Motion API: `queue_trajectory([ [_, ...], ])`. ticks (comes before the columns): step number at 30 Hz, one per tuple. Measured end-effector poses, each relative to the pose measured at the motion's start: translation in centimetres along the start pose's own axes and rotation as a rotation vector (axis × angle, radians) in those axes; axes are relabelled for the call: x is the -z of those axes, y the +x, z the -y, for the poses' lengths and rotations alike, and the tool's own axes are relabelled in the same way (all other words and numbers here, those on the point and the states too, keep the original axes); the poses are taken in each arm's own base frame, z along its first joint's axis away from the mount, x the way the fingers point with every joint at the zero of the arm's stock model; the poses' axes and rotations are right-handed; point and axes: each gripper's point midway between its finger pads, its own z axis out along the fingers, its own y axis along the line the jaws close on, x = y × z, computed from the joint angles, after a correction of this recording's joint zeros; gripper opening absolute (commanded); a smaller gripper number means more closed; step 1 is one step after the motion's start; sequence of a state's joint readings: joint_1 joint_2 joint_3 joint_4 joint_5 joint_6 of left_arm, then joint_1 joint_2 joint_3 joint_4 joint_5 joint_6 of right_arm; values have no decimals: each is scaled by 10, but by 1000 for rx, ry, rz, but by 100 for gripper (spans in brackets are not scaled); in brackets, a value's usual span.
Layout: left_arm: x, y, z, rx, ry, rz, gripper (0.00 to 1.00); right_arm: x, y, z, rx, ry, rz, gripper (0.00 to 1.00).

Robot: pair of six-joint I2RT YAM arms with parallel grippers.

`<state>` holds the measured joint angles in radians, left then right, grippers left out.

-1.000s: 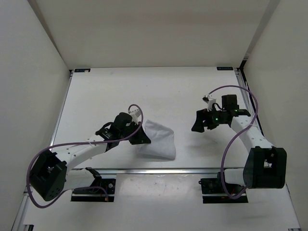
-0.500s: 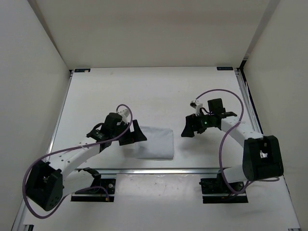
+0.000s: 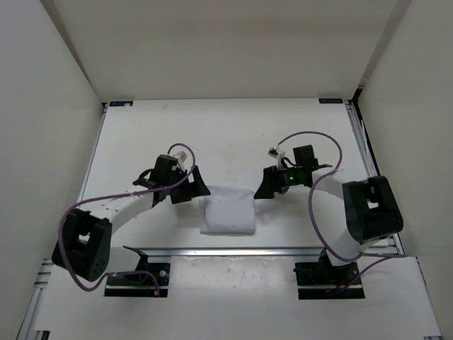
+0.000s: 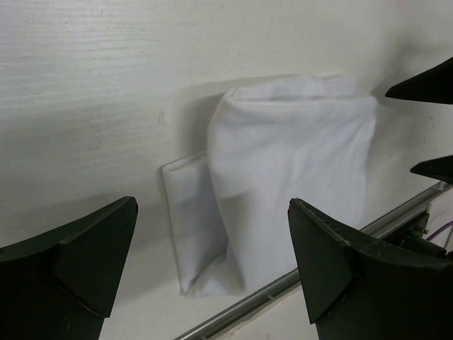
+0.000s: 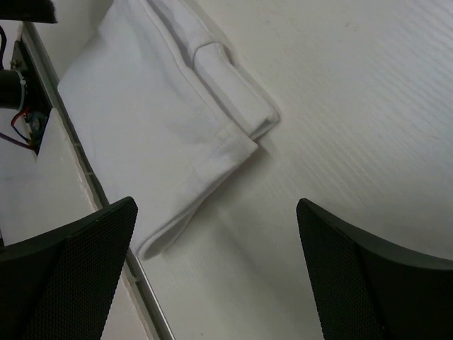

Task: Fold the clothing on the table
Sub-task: Fold the skirt

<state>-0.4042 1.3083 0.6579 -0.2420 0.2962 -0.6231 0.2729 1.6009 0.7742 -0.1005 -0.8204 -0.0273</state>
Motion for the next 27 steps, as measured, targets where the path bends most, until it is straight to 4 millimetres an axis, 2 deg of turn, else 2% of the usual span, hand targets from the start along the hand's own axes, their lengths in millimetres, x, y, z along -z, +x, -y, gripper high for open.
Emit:
queue_trajectory([
  [3, -10, 3, -7, 0, -14, -28, 98, -11, 4, -6, 2, -36, -21, 96],
  [7, -17, -4, -11, -7, -12, -31, 98, -26, 13, -7, -61, -86, -56, 93],
  [10, -20, -12, -11, -13, -4, -24, 99, -30, 6, -7, -84, -113, -55, 92],
  [16, -27, -24, -3, -26, 36, -8, 99, -37, -3, -5, -99, -141, -57, 90],
  [21, -35, -23, 6, -33, 67, -20, 99, -42, -8, -5, -92, -148, -65, 85],
  [27, -42, -18, 15, -37, 96, -37, 94, -45, -2, -8, -92, -155, -87, 72],
])
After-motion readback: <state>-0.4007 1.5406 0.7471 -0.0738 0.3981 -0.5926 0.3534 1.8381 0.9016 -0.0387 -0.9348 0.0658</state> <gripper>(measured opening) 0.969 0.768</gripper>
